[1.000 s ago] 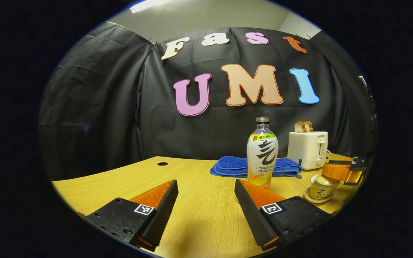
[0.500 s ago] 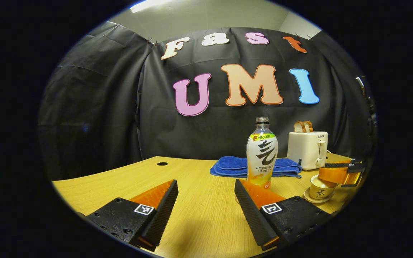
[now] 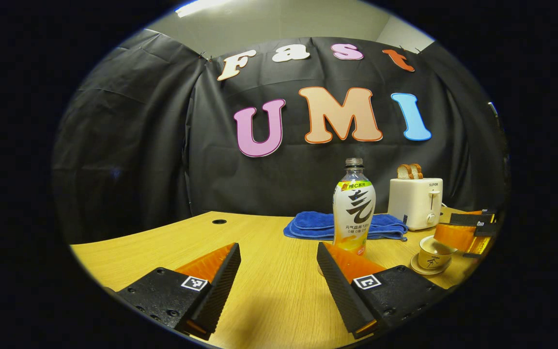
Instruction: Open the teacup lid with one hand, grasp the water bottle and pour water into the teacup with the other hand; after pouring, place the water bottle on the coaster and then close the teacup lid.
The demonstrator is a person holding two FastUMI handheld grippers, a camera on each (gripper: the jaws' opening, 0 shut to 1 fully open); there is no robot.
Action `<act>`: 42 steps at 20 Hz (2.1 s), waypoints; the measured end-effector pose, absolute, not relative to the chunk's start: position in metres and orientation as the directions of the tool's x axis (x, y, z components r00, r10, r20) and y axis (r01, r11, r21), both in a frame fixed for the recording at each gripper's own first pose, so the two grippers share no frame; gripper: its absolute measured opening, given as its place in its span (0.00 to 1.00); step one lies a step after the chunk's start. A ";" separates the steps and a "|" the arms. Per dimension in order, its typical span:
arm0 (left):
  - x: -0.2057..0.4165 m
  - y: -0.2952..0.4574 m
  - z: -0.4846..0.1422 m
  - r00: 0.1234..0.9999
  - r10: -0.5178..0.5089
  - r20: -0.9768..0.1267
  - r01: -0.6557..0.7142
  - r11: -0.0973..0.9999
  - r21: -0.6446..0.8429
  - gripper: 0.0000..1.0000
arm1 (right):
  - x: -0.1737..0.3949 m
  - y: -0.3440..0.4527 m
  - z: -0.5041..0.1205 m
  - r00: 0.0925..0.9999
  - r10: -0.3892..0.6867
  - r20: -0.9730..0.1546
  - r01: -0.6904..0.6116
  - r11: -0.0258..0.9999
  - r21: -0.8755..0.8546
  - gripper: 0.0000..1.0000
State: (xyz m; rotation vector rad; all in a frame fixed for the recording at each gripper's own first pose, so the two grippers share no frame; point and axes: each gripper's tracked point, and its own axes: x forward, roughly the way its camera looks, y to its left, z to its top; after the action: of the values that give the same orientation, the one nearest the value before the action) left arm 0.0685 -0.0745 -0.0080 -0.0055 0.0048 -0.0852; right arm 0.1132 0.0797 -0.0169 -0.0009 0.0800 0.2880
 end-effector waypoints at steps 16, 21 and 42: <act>0.068 -0.075 -0.007 0.996 -0.087 -0.004 0.087 0.996 -0.006 0.93 | 0.072 -0.016 -0.001 0.998 -0.060 0.004 0.060 0.998 -0.003 0.96; 0.068 -0.075 -0.008 0.996 -0.086 -0.006 0.086 0.996 -0.004 0.93 | 0.063 -0.036 0.000 0.992 -0.129 0.009 0.129 0.992 -0.004 0.95; 0.069 -0.074 -0.008 0.996 -0.084 -0.005 0.084 0.996 -0.004 0.93 | 0.064 -0.036 0.000 0.992 -0.128 0.010 0.128 0.992 -0.005 0.99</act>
State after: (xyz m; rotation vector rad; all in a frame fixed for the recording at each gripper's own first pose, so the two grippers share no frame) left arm 0.0686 -0.0738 -0.0080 -0.0034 0.0055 -0.0845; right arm 0.0642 -0.0365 -0.0001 -0.0058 -0.0095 -0.1288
